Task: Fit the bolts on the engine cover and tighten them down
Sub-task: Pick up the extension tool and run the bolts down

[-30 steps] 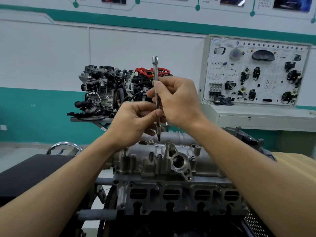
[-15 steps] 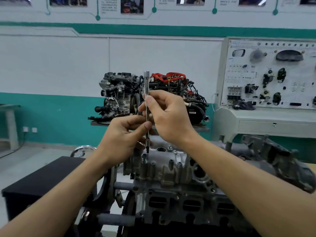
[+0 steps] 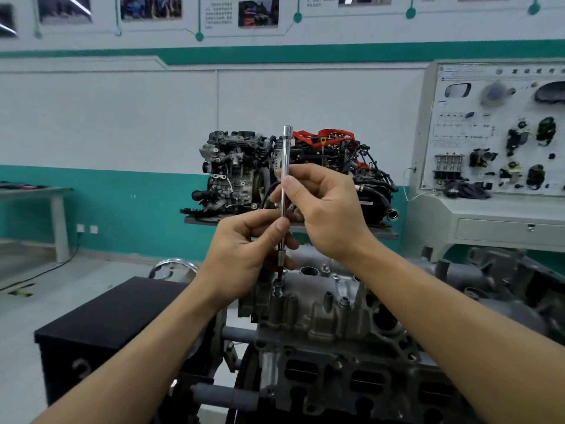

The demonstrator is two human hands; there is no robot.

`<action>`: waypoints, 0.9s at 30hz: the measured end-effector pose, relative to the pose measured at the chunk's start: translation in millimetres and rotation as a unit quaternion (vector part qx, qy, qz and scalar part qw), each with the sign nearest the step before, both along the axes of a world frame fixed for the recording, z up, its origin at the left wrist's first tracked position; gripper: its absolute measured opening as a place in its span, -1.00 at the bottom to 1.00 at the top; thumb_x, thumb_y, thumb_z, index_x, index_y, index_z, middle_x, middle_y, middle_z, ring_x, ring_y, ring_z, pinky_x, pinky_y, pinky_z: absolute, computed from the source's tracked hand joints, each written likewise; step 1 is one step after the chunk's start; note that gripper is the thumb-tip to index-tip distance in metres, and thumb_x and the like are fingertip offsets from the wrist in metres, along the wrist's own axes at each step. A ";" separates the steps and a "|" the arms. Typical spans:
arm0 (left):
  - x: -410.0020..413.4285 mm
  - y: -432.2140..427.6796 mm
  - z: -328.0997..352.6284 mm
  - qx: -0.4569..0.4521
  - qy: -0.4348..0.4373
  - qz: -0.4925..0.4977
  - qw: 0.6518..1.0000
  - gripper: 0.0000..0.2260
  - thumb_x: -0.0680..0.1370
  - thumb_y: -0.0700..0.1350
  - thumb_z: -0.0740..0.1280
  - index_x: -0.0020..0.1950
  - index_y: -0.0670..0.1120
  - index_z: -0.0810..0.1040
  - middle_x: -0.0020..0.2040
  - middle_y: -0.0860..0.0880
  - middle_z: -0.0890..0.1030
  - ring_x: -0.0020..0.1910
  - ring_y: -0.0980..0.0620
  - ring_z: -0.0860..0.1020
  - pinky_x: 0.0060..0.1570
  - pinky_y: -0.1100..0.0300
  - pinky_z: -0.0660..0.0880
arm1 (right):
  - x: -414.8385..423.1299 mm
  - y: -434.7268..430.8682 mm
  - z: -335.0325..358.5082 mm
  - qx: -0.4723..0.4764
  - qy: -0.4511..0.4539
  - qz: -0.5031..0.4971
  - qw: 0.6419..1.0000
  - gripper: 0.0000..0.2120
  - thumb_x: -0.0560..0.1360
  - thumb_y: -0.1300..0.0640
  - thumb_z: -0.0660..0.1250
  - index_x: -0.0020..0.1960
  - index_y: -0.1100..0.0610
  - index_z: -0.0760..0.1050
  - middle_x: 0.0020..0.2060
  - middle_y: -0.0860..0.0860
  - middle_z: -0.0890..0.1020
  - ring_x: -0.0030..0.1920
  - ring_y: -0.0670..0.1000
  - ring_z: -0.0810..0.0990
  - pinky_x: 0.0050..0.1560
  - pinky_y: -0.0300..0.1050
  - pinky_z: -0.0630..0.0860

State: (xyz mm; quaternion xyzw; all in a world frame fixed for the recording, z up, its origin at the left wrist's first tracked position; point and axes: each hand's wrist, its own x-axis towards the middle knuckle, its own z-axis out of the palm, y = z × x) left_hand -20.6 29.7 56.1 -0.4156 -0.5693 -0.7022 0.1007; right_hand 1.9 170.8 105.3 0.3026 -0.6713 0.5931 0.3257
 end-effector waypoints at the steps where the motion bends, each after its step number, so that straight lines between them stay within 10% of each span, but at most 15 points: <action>1: 1.2 0.4 -0.6 0.004 -0.001 0.003 1.000 -0.79 0.51 -0.09 0.34 0.05 -0.15 0.65 -0.27 -0.16 0.66 -0.39 -0.12 0.65 -0.35 0.02 0.66 | 0.8 -0.5 0.0 0.007 -0.001 -0.002 1.000 -0.90 0.62 0.31 0.27 0.02 0.27 0.57 -0.34 -0.01 0.66 -0.42 -0.16 0.59 -0.39 -0.34 0.49; 17: -8.8 -5.9 -5.0 -0.025 -0.016 -0.034 0.999 -0.83 0.48 0.01 0.41 -0.17 -0.08 0.60 -0.26 -0.12 0.69 -0.31 -0.08 0.60 -0.34 0.16 0.55 | 8.7 1.8 3.2 -0.012 -0.086 0.037 0.996 -0.91 0.45 0.33 0.47 -0.08 0.25 0.58 -0.29 0.00 0.64 -0.34 -0.16 0.59 -0.33 -0.37 0.47; 27: -9.3 -6.5 -0.7 -0.066 -0.052 -0.039 0.996 -0.70 0.58 0.16 0.24 -0.12 0.03 0.69 -0.19 -0.18 0.72 -0.21 -0.17 0.60 -0.26 0.10 0.47 | 12.2 -12.5 17.2 0.020 -0.119 0.025 0.992 -0.78 0.68 0.18 0.18 -0.04 0.21 0.56 -0.27 0.03 0.63 -0.31 -0.08 0.56 -0.36 -0.27 0.49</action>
